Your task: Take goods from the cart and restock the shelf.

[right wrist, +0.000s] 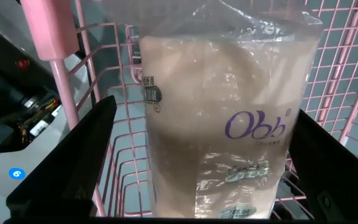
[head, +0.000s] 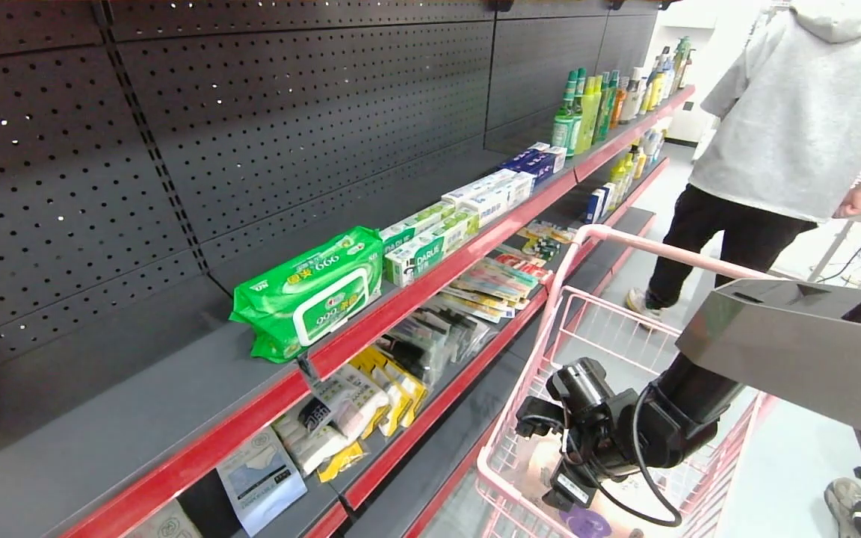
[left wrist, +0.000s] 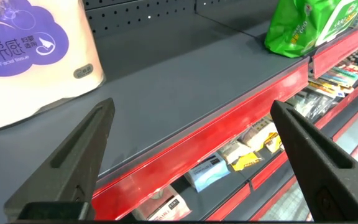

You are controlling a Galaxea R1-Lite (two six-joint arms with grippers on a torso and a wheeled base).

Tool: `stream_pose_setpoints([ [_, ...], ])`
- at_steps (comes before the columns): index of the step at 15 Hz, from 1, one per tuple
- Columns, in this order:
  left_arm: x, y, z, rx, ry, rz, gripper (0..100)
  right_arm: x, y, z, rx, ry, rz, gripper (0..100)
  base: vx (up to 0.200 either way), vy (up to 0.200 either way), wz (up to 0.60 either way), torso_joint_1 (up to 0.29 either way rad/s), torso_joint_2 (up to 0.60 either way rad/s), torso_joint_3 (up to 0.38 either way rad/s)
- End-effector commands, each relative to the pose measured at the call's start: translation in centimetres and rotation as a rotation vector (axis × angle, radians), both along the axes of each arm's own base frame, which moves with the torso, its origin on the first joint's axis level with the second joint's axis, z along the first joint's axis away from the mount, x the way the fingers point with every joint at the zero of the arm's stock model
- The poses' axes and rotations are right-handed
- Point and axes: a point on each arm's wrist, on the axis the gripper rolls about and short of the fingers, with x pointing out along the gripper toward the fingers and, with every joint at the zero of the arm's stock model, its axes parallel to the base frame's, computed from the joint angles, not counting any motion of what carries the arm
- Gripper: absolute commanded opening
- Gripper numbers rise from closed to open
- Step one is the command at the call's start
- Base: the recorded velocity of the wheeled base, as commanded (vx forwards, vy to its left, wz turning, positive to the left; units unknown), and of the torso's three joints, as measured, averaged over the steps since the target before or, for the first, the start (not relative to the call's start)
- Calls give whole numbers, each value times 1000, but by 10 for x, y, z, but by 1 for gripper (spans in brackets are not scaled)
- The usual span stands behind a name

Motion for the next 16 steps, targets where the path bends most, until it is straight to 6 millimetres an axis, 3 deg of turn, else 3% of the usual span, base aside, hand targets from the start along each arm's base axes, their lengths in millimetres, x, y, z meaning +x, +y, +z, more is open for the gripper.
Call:
stream_pose_setpoints([
  [1, 0, 0, 0, 0, 1, 0, 100, 1, 1, -5, 14, 17, 2, 100, 0, 0, 0, 0, 0, 0],
  [16, 0, 0, 0, 0, 1, 0, 100, 3, -3, -7, 26, 25, -13, 100, 0, 0, 0, -16, 37, 21],
])
